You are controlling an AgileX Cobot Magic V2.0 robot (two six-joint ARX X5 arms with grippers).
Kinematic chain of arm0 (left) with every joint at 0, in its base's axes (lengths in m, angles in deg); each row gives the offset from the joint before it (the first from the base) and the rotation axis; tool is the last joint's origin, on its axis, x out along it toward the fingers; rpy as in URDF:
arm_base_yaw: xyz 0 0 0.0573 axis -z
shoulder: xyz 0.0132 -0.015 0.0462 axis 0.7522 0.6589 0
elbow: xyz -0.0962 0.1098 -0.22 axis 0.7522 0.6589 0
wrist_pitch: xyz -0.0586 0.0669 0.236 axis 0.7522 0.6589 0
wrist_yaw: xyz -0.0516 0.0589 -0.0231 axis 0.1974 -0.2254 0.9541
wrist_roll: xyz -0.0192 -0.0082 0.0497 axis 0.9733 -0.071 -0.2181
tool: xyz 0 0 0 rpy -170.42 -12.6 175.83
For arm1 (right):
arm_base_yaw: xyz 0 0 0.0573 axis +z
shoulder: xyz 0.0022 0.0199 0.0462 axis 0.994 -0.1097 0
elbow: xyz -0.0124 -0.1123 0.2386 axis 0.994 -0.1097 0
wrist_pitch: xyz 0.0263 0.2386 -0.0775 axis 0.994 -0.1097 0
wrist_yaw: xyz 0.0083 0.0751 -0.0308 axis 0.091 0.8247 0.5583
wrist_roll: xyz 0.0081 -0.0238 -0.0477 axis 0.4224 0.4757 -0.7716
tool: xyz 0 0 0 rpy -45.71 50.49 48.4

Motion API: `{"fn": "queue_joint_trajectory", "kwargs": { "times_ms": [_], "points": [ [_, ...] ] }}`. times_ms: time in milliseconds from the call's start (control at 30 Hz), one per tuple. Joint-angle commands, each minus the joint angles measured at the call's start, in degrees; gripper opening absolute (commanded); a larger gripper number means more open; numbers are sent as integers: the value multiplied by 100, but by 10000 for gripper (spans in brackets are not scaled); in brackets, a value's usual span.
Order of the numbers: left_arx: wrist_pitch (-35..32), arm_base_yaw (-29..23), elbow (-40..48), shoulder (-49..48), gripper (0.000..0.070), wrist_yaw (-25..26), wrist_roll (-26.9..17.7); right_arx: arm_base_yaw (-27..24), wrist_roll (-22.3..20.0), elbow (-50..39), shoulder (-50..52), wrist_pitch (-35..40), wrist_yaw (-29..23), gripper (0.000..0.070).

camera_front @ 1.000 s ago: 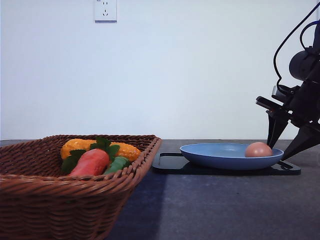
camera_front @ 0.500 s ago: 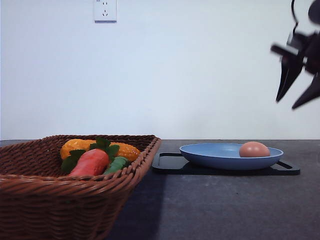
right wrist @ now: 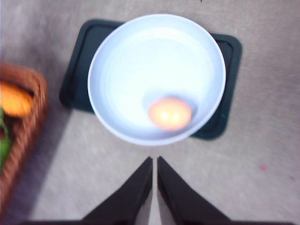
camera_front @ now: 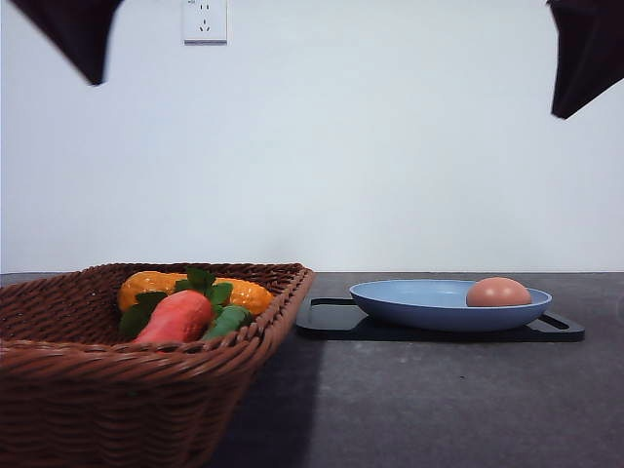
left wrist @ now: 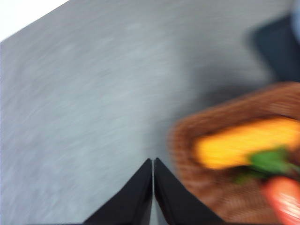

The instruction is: Transfer egg from basket to plate and serve

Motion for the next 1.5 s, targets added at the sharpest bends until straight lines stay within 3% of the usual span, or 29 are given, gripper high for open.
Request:
{"fn": "queue_joint_trajectory", "kwargs": {
  "times_ms": [0,200,400,600,800,1300,1467],
  "points": [
    [-49,-182,-22,21,0,195,113,208,-77,-278,310,188,-380,0],
    [-863,-501,446,-316,0,919,198,633,-75,-1783,1610,1417,-1159,0],
    [-2434,-383,1874,-1161,0,1433,242,686,30,-3190,2737,2563,-1290,0],
    [-3767,-225,3610,-2306,0,1531,668,686,347,-4073,3446,3459,-1292,0],
    [-3214,-170,3905,-2627,0,1524,818,686,356,-4123,3521,3753,-1296,0],
    [-3171,-153,3905,-2637,0,1528,817,686,356,-4123,3521,4031,-1294,0],
    [-2633,-155,3911,-3601,0,1475,485,686,355,-4123,3521,4030,-1294,0]
  ]
}}
